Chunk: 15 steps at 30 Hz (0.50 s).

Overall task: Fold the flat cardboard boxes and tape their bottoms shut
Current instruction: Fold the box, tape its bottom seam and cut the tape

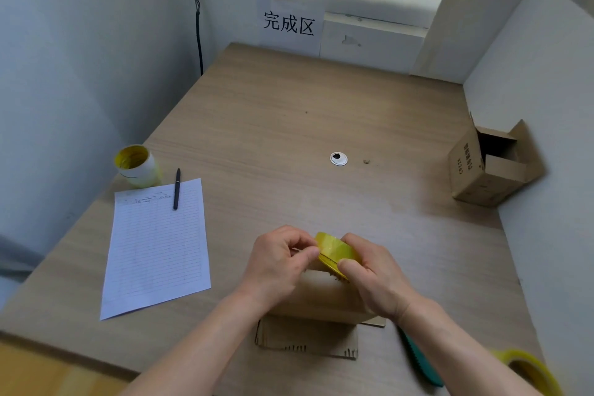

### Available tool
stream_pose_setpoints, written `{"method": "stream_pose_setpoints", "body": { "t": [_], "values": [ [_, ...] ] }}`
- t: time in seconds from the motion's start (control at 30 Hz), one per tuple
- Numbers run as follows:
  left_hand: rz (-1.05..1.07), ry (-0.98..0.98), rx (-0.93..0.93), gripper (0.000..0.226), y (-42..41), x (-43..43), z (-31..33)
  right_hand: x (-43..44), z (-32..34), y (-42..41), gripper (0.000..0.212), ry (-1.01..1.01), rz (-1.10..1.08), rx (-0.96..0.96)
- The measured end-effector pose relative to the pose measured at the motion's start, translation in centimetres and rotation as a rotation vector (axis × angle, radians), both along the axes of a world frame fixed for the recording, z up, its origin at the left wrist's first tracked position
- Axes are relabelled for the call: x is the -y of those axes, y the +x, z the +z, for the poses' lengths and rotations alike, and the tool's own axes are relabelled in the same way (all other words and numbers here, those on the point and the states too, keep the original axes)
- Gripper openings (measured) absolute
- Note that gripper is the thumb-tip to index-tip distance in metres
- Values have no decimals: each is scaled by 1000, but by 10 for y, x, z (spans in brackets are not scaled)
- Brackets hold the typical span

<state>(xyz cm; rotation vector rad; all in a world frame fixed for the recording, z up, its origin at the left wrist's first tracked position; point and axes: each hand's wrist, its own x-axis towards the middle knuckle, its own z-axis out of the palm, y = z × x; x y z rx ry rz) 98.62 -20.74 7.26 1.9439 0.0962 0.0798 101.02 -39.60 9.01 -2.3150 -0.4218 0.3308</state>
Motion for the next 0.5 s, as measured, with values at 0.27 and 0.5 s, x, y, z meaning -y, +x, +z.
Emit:
{"method": "stream_pose_setpoints", "body": {
  "t": [0.27, 0.5],
  "values": [
    [167, -80, -144, 9, -3, 8, 1, -1, -5, -2, 21, -56, 13, 26],
    [223, -76, -221, 12, -4, 15, 8, -4, -4, -5, 22, -93, 25, 56]
  ]
}}
